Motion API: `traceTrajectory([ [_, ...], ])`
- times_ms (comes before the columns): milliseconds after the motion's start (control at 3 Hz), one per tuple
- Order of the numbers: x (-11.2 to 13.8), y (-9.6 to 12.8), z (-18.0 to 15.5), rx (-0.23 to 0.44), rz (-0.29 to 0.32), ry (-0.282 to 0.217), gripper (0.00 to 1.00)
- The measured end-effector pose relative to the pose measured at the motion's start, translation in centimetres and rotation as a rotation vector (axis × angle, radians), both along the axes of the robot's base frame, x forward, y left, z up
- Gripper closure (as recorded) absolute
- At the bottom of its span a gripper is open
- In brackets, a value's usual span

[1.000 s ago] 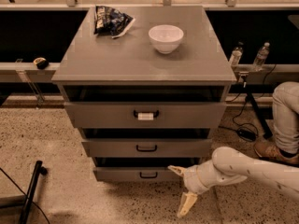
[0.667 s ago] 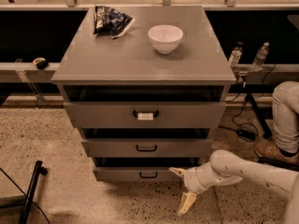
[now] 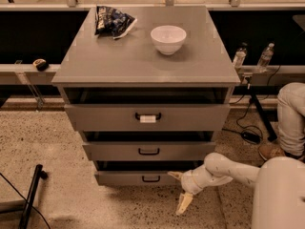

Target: Open bottom drawer

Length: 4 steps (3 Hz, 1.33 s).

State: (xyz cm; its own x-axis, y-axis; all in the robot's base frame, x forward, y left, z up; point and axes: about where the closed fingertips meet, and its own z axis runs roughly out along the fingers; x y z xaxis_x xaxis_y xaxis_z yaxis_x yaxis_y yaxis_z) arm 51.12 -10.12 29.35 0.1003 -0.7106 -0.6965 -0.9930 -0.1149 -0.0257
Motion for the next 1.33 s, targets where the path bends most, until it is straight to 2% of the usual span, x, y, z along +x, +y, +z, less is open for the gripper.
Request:
traceTrajectory([
  [333,2.6,-0.5,-3.3,-0.032,-0.057,-0.006,0.0],
  [667,2.6,-0.5,-3.3,-0.032,-0.057,-0.006,0.0],
  [1000,4.4,-0.7,-3.9,-0.041,-0.073,-0.066,0.0],
  [1333,7.2,-1.1,-5.0,-0.081,-0.099,-0.146,0.0],
])
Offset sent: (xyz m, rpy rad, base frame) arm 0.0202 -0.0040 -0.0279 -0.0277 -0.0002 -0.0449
